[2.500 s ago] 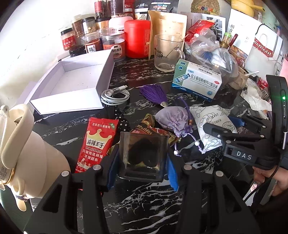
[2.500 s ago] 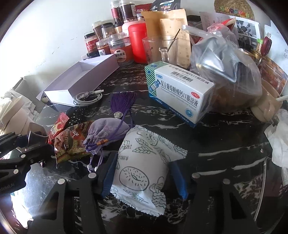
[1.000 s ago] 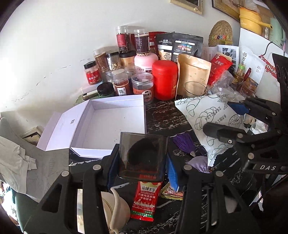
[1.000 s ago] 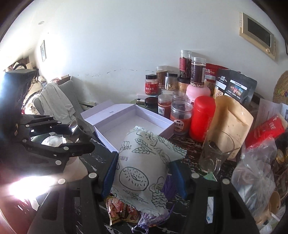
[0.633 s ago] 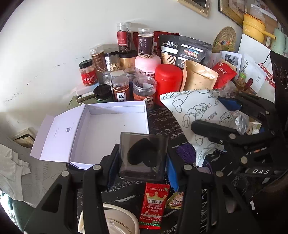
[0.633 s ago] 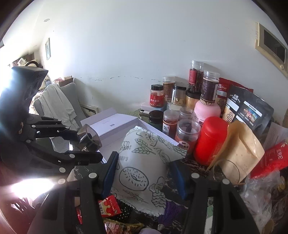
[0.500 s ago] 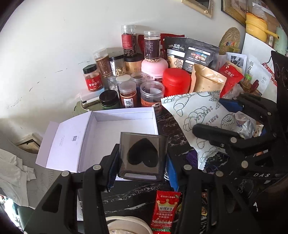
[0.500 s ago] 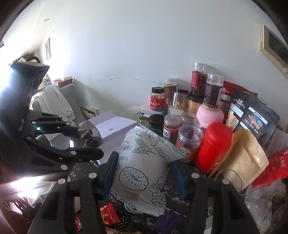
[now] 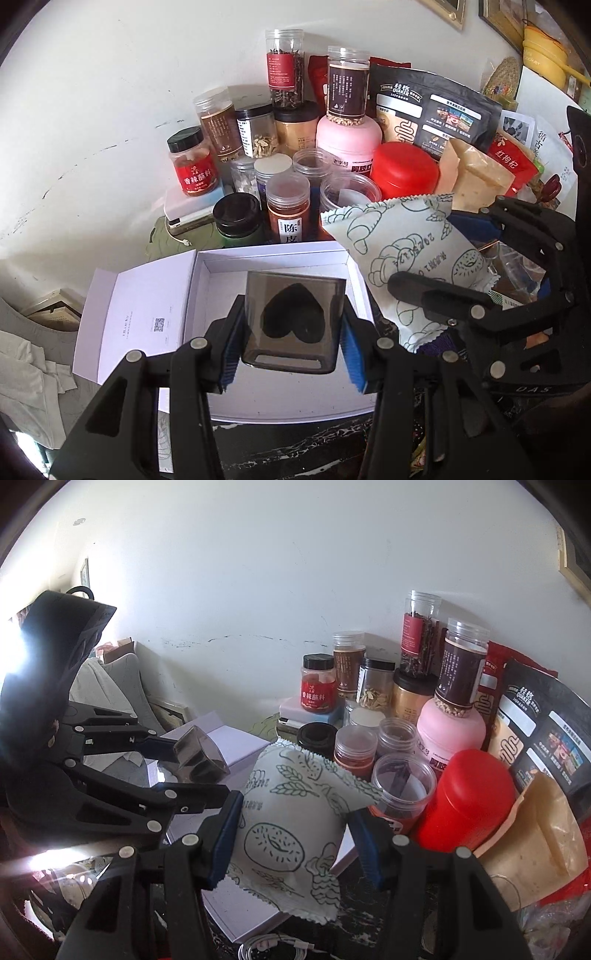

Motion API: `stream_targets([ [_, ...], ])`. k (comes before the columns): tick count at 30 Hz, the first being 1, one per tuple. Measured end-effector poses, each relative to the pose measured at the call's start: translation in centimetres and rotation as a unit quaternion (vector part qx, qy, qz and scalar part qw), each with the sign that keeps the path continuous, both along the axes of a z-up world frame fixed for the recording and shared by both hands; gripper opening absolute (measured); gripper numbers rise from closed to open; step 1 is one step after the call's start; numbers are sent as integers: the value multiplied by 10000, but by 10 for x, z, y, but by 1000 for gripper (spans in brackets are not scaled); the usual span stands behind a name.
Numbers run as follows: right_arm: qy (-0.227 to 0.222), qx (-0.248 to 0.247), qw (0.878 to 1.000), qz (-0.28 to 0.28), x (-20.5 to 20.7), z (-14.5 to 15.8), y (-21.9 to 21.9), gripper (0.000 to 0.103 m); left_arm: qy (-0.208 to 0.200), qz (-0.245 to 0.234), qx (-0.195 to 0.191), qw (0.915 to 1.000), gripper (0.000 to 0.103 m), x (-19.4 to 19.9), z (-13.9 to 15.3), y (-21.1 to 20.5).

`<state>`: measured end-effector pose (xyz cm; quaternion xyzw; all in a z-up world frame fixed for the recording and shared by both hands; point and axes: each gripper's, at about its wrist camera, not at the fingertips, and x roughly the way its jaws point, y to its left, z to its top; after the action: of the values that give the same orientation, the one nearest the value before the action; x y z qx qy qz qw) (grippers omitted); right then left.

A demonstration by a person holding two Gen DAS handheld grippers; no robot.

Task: Organize objects
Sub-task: 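Carry both held items over the open white box with both grippers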

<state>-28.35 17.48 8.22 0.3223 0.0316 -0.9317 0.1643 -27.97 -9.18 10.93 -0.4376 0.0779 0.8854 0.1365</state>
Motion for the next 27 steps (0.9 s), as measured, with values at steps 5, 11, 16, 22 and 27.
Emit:
stream_targets([
  [5,-58,51,9999,-67,-22,-11,-5,57,-123,31,-37,9999,45,-30,-19,-5],
  [11,-184,186,9996,-58,-46,-28,-14,57,-293,141,-45,9995,45,-54,-49,-17],
  [16,-318,280,9991,-31,-63,-46,-22,57,-420,289,-75,9987,45,-72,-77,-27],
  [22,-559,453,9974,54,-85,-71,-33,57,-609,429,-97,9972,45,-92,-111,-40],
  [27,-712,550,9959,108,-99,-87,-39,57,-737,478,-144,9960,45,-107,-131,-48],
])
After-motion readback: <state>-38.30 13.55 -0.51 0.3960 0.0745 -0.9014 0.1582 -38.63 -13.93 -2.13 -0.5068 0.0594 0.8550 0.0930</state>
